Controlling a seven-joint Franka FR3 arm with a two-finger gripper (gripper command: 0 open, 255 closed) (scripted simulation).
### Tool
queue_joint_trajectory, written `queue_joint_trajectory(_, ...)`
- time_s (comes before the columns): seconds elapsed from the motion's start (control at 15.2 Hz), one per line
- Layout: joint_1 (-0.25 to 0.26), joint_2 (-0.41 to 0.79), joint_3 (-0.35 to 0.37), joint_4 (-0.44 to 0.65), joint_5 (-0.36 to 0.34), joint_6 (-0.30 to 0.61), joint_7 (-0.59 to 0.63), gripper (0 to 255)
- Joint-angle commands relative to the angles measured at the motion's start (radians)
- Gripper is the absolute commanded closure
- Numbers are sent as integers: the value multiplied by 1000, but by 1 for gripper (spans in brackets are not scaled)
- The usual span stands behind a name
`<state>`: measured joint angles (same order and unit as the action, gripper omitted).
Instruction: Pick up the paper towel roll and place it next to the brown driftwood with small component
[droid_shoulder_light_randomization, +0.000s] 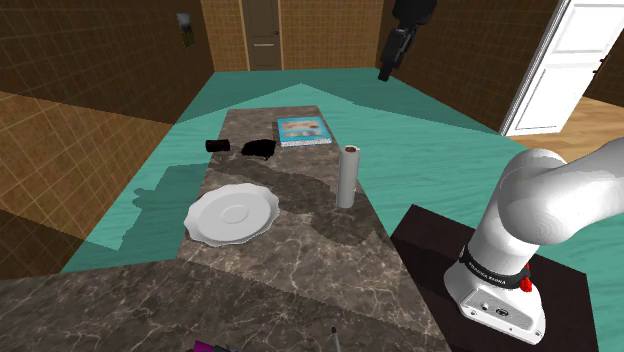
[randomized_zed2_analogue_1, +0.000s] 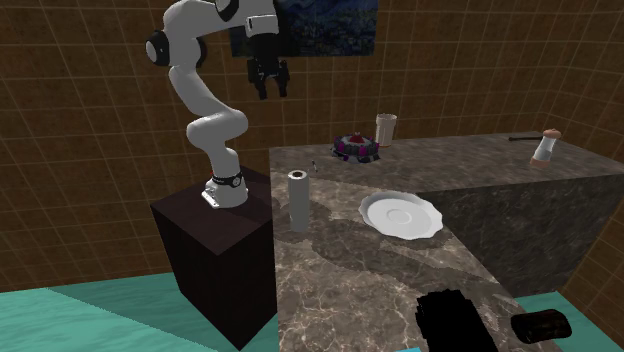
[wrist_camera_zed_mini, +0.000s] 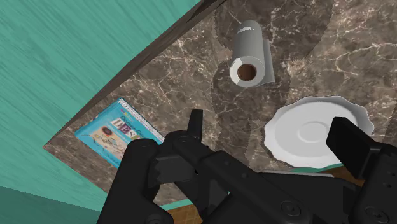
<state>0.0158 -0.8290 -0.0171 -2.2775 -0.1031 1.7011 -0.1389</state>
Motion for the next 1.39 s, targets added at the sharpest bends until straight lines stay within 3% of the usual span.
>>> queue_joint_trajectory(0.0, 0, 0, 0, 0, 0, 0, 0, 0)
queue_joint_trajectory(0.73, 22, 54, -54, -338, -5, 426, -39, 0)
queue_joint_trajectory(1.12, 37, 184, -87, -450, -6, 686, -66, 0)
queue_joint_trajectory(1.32, 36, 222, -90, -465, -8, 739, -65, 0)
